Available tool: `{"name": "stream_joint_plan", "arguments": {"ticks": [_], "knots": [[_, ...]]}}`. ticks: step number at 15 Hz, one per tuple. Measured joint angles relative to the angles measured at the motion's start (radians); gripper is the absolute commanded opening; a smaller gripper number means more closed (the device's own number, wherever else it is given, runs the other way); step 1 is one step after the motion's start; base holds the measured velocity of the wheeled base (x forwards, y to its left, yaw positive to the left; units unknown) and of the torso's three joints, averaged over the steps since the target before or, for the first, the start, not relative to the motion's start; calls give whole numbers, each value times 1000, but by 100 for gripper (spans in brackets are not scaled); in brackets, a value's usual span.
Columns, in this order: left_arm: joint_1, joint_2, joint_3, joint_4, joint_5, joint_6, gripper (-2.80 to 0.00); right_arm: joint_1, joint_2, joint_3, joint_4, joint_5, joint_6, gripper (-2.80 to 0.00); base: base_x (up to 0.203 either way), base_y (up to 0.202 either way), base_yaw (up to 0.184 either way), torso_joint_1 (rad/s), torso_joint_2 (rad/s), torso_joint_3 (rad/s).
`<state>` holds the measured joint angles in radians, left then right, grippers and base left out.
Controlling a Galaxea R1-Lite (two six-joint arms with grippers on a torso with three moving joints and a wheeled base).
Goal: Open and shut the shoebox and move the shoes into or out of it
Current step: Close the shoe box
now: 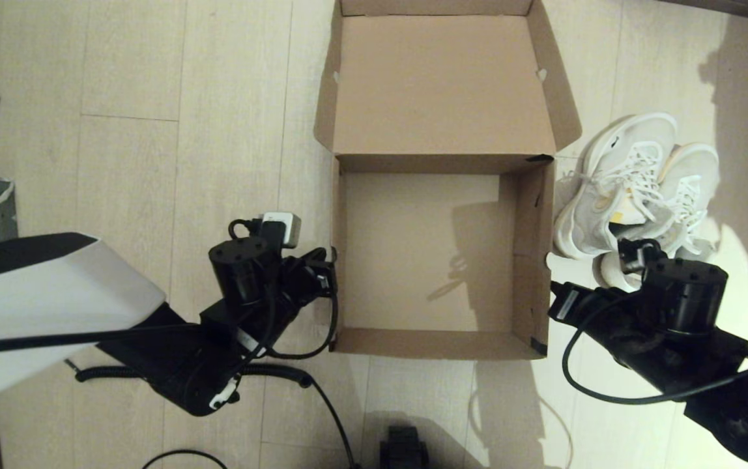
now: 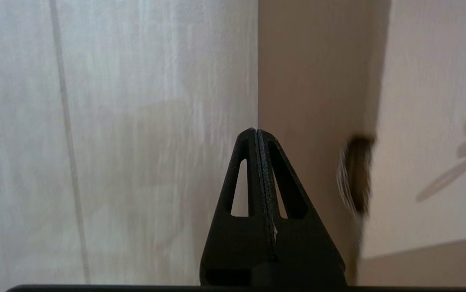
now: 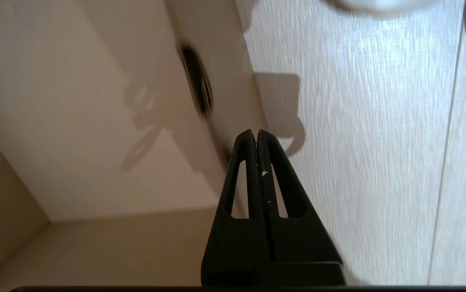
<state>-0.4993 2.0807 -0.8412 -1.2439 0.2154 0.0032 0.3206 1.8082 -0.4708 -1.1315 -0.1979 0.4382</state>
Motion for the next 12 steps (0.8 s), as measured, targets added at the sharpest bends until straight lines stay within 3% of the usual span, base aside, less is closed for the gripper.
{"name": "stream_joint_plan", "arguments": {"ticks": [6, 12], "knots": [[9, -97, 182, -62, 1, -3, -280, 7, -68, 85, -22, -26, -5, -280, 0, 0, 0, 0, 0, 0], [89, -98, -5, -6, -14, 14, -280, -62, -63, -76, -17, -39, -79, -280, 0, 0, 0, 0, 0, 0]]}}
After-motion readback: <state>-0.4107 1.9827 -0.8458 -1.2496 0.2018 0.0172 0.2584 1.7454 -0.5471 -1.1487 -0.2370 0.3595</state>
